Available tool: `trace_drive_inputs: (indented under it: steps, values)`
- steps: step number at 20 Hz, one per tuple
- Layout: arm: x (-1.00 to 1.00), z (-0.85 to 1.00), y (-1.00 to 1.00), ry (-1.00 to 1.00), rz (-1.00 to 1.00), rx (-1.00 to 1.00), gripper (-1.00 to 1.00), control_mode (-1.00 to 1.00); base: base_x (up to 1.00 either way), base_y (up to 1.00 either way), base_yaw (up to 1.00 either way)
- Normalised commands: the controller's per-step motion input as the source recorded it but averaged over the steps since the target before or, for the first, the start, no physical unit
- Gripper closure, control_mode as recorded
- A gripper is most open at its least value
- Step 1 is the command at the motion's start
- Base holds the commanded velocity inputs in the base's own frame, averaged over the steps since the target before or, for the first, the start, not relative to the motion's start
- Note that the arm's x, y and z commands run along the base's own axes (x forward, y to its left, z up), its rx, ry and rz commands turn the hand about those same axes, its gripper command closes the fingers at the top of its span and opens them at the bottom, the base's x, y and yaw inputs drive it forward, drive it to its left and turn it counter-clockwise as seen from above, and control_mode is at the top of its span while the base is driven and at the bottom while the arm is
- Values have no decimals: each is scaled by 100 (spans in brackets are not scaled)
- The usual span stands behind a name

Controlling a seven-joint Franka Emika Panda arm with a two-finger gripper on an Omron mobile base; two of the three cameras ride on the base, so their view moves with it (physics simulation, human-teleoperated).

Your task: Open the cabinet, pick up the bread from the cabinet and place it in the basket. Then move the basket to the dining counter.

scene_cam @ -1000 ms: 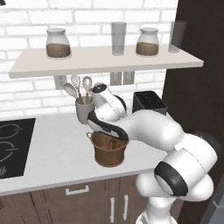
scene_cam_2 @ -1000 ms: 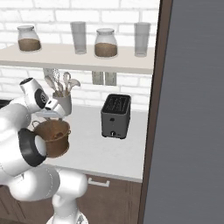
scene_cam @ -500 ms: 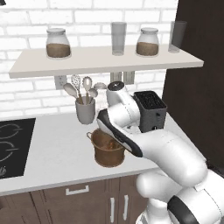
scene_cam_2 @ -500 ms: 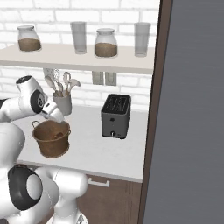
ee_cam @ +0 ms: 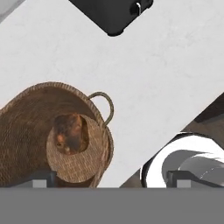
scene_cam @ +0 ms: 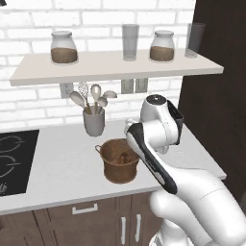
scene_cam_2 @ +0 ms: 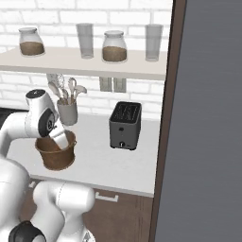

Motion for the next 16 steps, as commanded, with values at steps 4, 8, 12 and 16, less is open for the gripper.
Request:
trace_drive_inputs:
  steps: [4,8,12,16]
  values:
    - [6,-12,-1,1,1,3,-100,-100,0,0,0]
    - [10,-17,-1,1,4,0,-100,-100,0,0,0]
    - [17,-16,-2,4,6,0,-100,-100,0,0,0]
    - [18,-17,-1,6,10,0,-100,-100,0,0,0]
